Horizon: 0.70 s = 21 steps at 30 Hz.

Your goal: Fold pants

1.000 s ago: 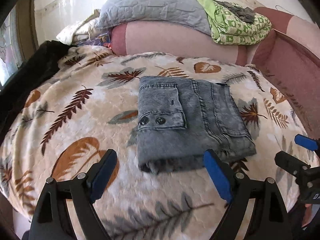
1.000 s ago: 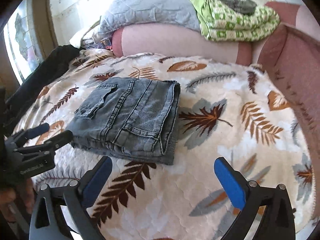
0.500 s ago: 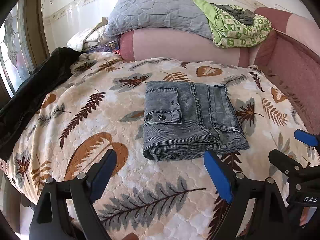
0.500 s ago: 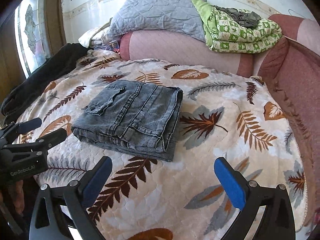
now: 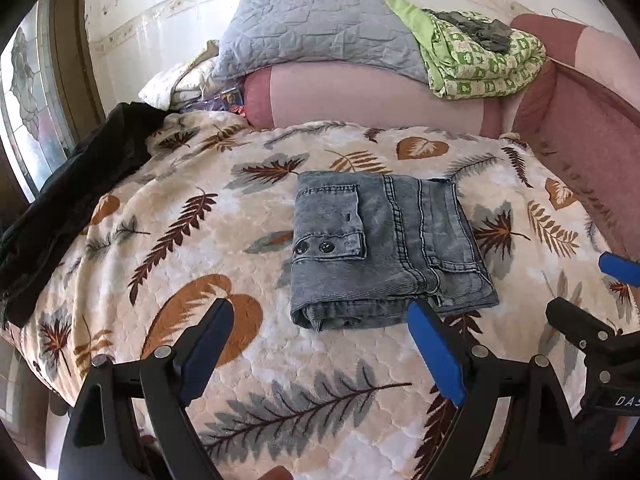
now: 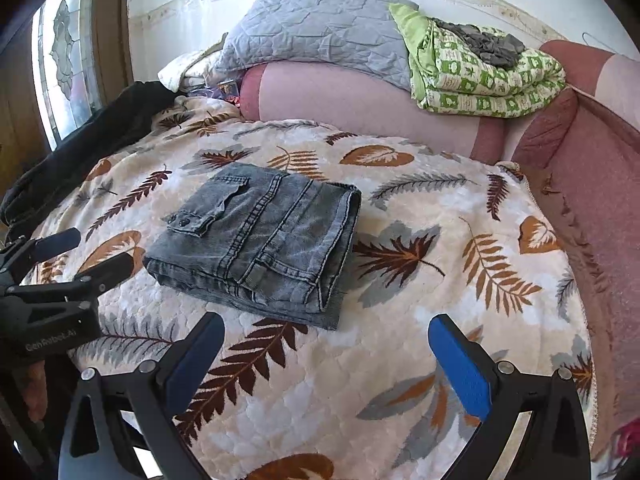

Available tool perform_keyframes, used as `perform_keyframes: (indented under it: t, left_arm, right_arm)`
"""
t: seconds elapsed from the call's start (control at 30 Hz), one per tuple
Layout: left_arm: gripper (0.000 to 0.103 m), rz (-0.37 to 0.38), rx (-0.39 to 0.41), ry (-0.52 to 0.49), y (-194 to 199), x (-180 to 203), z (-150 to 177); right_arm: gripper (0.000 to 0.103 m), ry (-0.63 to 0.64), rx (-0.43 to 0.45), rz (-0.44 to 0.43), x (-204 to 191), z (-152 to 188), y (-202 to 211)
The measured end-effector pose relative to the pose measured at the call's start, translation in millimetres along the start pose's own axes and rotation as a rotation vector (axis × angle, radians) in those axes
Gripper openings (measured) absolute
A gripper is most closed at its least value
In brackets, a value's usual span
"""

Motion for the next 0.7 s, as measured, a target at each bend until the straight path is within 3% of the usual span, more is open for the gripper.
perform_keyframes:
  t: [0.7]
  left_arm:
    - [0.089, 0.061, -0.010, 0.056, -5, 3, -8]
  right_arm:
    - [0.103, -0.006, 0.005, 0.002, -4, -11, 2]
Point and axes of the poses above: each gripper's, at about its wrist camera, not at the fingertips, and y roughly against the way its jaws point, x to its right, z to its underside, the point moved 7 cm from there along -y, roughly the way its jaws point, and after that the axes turned 10 degrees about x, right-handed, at the moved point
